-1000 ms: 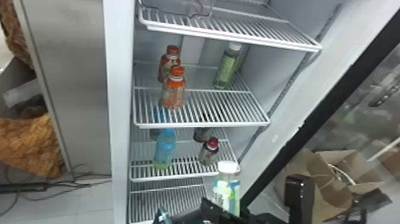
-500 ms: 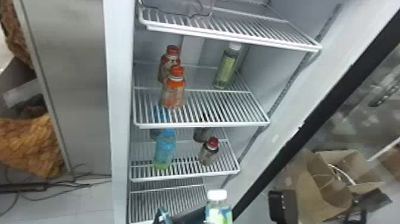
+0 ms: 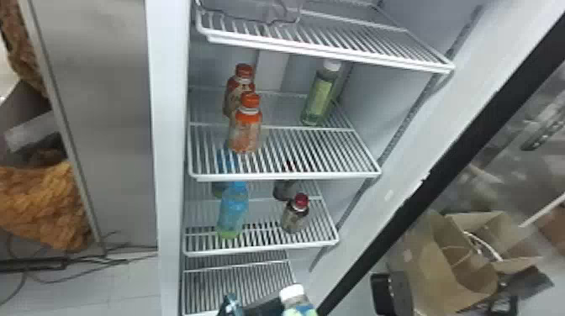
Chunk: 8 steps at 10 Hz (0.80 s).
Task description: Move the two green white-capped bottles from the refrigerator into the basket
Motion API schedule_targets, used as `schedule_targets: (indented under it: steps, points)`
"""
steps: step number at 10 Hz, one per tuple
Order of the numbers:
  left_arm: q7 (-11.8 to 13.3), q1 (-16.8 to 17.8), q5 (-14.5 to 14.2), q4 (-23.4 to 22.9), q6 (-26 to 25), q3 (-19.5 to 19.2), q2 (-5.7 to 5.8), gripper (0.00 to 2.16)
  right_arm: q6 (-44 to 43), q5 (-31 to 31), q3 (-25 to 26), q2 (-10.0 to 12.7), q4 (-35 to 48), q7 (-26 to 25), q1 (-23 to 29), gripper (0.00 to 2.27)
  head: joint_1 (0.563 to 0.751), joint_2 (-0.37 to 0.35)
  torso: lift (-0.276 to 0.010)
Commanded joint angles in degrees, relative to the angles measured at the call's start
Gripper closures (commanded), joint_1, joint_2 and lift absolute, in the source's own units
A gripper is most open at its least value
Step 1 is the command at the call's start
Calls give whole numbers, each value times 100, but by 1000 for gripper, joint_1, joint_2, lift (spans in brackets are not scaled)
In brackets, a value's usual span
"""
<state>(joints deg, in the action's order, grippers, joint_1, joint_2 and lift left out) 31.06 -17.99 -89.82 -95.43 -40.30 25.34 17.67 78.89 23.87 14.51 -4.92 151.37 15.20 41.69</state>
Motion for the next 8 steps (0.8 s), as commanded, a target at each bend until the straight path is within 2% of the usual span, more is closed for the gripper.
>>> schedule_targets:
  steps: [1,8]
  points:
    - [-3,14,1,2,8,2,0,1214,-42,1,0,0,-69,18,-7,587,695,-350,-4]
    - [-3,28,-10,2,-6,14,9,1216,-281,-79,34,0,-27,53,-21,545,695,-350,-4]
